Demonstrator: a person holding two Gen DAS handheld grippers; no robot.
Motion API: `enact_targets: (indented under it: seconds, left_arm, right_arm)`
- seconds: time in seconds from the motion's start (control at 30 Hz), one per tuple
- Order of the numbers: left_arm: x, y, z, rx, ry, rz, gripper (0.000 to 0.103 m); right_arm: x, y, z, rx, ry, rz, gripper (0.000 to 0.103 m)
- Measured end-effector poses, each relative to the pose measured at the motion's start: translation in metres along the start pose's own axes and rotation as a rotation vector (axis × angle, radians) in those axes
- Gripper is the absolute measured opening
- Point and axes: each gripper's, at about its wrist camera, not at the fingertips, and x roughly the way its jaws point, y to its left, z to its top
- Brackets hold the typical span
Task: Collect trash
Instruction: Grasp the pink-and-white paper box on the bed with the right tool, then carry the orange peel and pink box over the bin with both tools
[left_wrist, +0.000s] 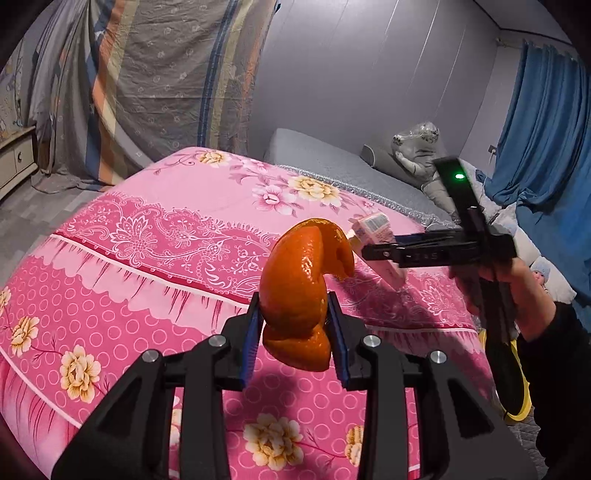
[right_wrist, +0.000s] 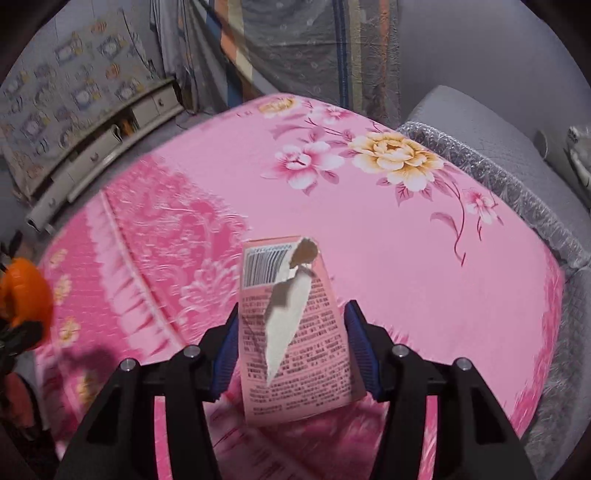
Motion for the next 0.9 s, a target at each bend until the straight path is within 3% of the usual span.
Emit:
enact_targets:
  seconds: [0.27,0.6,0.9]
  left_arm:
    - [-0.031,-0.048,-0.004,0.082,-0.054,-0.047,0.032]
    - [-0.058,-0.120,-0.017,0.203,-0.070,-0.135,0.032]
    - [-0.068,-0.182,-0.022,0.308,-0.088,-0.216,0.032]
  right_arm:
    - [-0.107,0.020,-0.082,0.114,-0.154,0.124,0.051]
    - [-0.198,0.023,-0.193,0.279,-0.308,0.069,0.052]
    - [-0.249,-0.013,-0.251,0.430,-0.463,-0.051,0.052]
